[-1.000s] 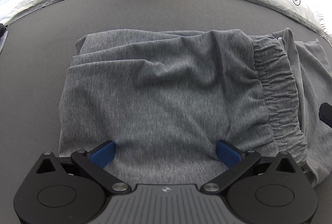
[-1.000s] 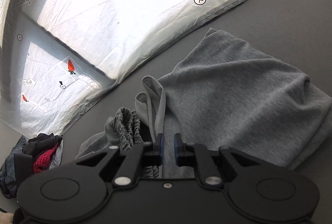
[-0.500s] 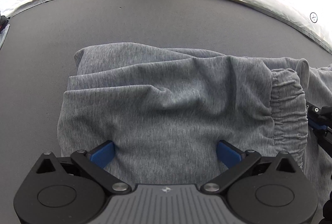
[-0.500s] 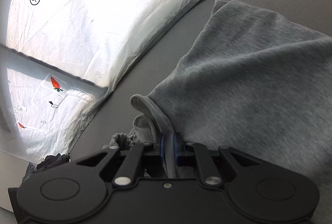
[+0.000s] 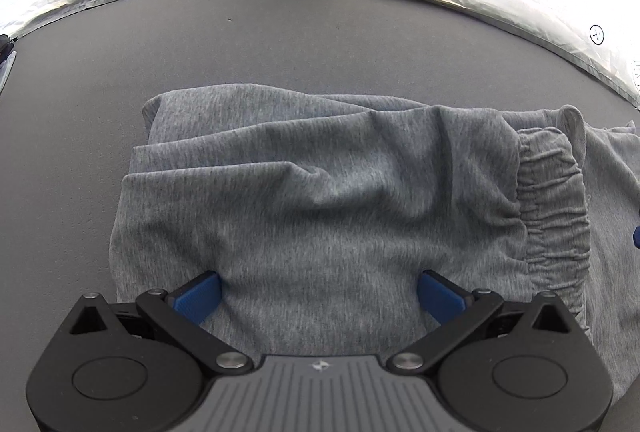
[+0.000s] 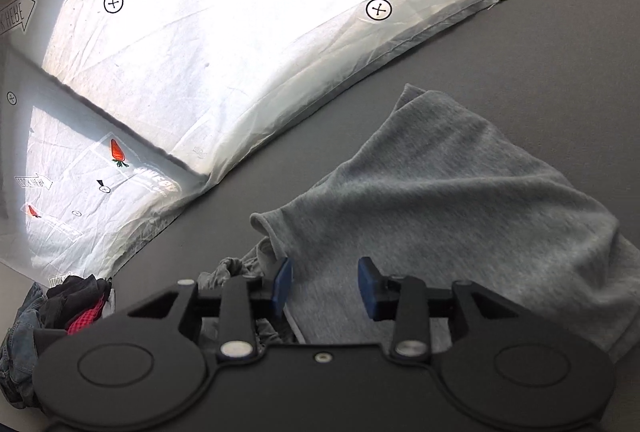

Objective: Fold clothes

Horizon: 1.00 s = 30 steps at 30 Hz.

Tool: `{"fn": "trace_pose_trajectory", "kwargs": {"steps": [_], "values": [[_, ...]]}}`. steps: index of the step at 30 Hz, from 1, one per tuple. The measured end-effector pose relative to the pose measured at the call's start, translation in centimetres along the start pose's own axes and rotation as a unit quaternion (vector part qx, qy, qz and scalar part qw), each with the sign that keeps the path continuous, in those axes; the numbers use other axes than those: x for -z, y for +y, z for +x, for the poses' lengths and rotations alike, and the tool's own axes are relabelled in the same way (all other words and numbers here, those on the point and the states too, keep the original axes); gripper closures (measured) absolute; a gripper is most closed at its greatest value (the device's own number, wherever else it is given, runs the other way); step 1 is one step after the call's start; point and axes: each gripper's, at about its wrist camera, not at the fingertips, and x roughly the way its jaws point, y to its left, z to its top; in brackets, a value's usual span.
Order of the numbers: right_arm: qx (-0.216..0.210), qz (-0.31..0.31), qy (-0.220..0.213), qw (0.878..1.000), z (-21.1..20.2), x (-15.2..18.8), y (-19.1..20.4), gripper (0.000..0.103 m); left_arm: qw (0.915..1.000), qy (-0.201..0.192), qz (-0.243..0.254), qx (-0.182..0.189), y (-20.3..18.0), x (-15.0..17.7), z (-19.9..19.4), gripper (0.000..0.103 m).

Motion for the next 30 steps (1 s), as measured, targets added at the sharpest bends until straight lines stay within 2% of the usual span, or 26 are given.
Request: {"fn": "trace_pose_trajectory", "kwargs": {"steps": [3,6,10,13,15,16,20,22,25,28,30], "values": [[0.075,-0.053,-0.043,0.995,-2.4,-0.7,-1.9,0.052,1.0000,-0.001,0.005,0.006,0.4,0.4,-0.5,0.000],[0.123,-0.075,-0.049,0.988,-3.0,-1.3,-4.6,0.045,0.9999,0.004,0.008,0.006,0.8,0.9,-0.6,0.000],[0.108,-0.063,-0.013,0.992,-2.1,-1.4,-7.5,0.044,0.9996,0.004,0.028,-0.002,0.4,1.5,-0.7,0.000],[0.095,-0.071,-0.010,0.993,-1.8,-1.1,-7.7,0.041,0.9997,0.005,0.024,-0.003,0.3,1.5,-0.5,0.000],[0.097,-0.078,-0.010,0.992,-1.6,-0.9,-7.3,0.048,0.9997,0.004,0.025,-0.001,0.3,1.5,-0.4,0.000],[0.096,-0.082,-0.006,0.992,-1.5,-0.8,-7.1,0.072,0.9997,0.002,0.026,-0.001,0.3,1.6,-0.5,0.000],[0.091,-0.108,0.013,0.990,-1.4,-0.5,-6.2,0.087,0.9997,-0.002,0.026,-0.001,0.2,2.0,-0.5,0.000],[0.076,-0.079,0.009,0.994,-1.9,-1.0,-6.5,0.091,0.9997,-0.002,0.026,0.000,0.2,2.2,-0.5,0.000],[-0.001,0.040,-0.028,0.999,-3.6,-1.4,-7.6,0.093,0.9997,-0.001,0.025,0.000,0.4,2.3,-0.7,0.000],[-0.073,0.124,-0.059,0.988,-4.8,-1.3,-6.8,0.093,0.9997,0.002,0.025,0.002,0.7,2.3,-1.0,0.000],[-0.101,0.140,-0.070,0.983,-5.2,-1.0,-4.9,0.094,0.9997,0.006,0.021,0.006,1.0,1.9,-1.1,0.000]]}}
